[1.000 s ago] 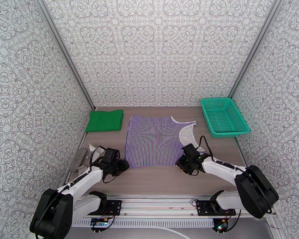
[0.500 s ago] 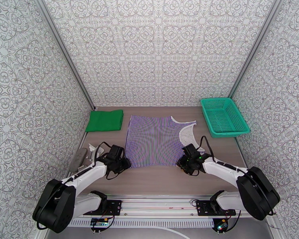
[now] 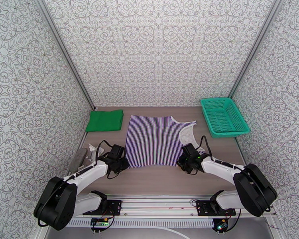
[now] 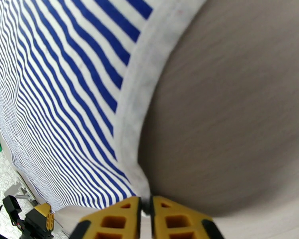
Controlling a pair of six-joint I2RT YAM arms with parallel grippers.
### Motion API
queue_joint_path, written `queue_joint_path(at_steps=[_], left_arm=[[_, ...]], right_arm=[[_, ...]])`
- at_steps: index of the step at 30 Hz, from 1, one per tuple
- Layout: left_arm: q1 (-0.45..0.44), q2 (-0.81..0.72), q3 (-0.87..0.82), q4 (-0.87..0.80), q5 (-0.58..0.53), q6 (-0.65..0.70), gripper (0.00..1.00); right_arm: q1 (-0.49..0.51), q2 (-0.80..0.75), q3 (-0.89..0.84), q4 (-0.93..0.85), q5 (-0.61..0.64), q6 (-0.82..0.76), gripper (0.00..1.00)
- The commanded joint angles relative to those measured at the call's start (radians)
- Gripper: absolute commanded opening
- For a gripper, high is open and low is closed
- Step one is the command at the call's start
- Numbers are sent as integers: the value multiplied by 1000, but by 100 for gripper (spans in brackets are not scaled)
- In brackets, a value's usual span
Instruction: Fold and stack the mixed laundry pile
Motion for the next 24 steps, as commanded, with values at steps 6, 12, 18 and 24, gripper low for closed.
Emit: queue_joint_path(at_steps=[6, 12, 18, 24], left_arm=[[-5, -17, 57, -7, -37, 31, 0], [-3, -50, 111, -55, -65, 65, 0], [12, -49, 169, -71, -70, 92, 0], [53, 1, 249, -71, -53, 140, 0]], right_arm=[[8, 14, 41, -17, 45, -38, 0], [7, -7, 99, -86, 84, -92, 0], [6, -5, 155, -147, 112, -138, 0], [-4, 24, 235, -200, 125, -205, 0]])
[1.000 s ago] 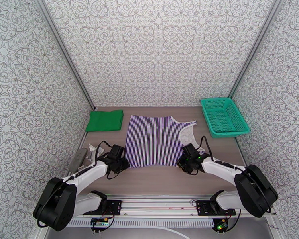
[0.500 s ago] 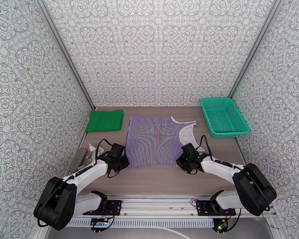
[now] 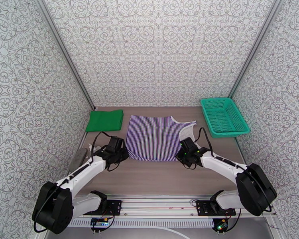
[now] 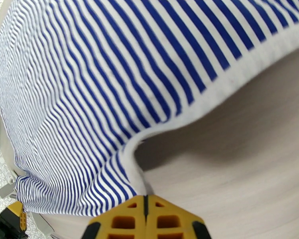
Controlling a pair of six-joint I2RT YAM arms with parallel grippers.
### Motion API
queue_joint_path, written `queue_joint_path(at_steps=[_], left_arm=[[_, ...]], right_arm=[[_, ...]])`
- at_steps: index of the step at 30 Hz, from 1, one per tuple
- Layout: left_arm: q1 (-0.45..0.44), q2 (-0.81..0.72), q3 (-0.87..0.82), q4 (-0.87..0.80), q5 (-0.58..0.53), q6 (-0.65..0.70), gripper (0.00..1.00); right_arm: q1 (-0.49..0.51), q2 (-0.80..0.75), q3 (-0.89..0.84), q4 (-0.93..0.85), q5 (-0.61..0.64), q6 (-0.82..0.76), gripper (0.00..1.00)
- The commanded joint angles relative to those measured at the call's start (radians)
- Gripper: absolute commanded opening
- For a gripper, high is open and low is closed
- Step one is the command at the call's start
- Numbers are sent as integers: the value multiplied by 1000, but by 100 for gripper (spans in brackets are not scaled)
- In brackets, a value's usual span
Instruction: Fold and stack the mixed laundry pile
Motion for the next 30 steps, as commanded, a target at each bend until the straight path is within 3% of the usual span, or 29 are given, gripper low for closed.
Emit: queue_joint_path(at_steps=[1, 30], left_arm=[[28, 36, 63, -17, -2, 51, 0], [127, 361, 313, 78, 84, 92, 0]], right_arm=[[-9, 25, 68, -59, 31, -68, 0], [-154, 391, 510, -232, -101, -395, 0]])
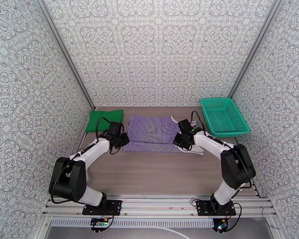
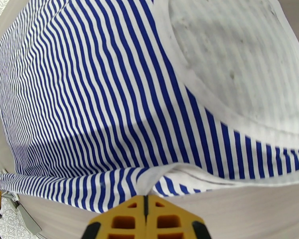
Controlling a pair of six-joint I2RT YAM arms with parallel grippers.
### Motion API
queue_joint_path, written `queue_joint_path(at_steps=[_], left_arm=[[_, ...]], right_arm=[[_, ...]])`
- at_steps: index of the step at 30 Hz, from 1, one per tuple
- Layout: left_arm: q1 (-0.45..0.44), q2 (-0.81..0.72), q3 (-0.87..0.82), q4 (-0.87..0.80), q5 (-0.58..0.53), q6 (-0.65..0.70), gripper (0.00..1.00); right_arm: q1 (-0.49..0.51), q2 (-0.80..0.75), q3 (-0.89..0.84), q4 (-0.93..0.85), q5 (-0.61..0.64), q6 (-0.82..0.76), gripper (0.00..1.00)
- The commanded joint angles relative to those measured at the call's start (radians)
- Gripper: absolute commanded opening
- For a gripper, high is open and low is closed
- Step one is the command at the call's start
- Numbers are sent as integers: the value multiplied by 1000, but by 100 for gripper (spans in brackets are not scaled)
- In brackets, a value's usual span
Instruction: Fold and stack the mixed laundry pile
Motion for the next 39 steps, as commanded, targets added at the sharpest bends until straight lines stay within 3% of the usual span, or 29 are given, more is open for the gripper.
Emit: queue_joint_path(at_steps=[1, 30, 37, 39], left_arm=[[11, 39, 43, 17, 20, 12, 0], [61, 242, 165, 49, 45, -5, 0], [71, 247, 137, 72, 35, -29, 1], [73, 247, 137, 78, 25, -39, 18]], right_arm=[[-19, 52, 72, -54, -42, -72, 0], [-86, 291, 284, -106, -120, -249, 0], [-90, 301, 310, -108, -123, -283, 22], [-99, 296, 325, -121, -124, -296, 26]])
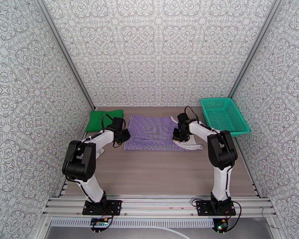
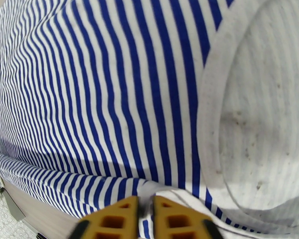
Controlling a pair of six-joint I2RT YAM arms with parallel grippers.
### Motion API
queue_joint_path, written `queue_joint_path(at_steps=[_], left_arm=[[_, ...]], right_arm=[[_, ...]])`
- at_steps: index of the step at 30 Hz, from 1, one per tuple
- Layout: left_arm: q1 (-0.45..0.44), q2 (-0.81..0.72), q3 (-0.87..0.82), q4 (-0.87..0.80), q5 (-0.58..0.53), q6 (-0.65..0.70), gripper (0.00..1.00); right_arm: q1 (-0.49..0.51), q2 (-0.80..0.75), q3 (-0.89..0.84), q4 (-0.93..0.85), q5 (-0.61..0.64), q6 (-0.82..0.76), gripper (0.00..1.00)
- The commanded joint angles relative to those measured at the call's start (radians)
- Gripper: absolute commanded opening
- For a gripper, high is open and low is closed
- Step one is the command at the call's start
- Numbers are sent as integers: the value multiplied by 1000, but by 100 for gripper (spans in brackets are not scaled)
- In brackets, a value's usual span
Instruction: Fold and stack the mixed laundry pile
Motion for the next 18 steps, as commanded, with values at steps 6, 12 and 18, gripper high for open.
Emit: queue_joint_path(at_steps=[6, 12, 18], left_arm=[[27, -4, -3, 38, -34, -44, 44], [9, -124, -4, -6, -75, 1, 45], [-78, -212, -18, -67, -44, 99, 37]], right_arm=[[-47, -56, 78, -84, -1, -78, 36], [-96, -279, -69, -144, 54, -119, 38], [-162, -484, -297, -199, 136, -148, 28]])
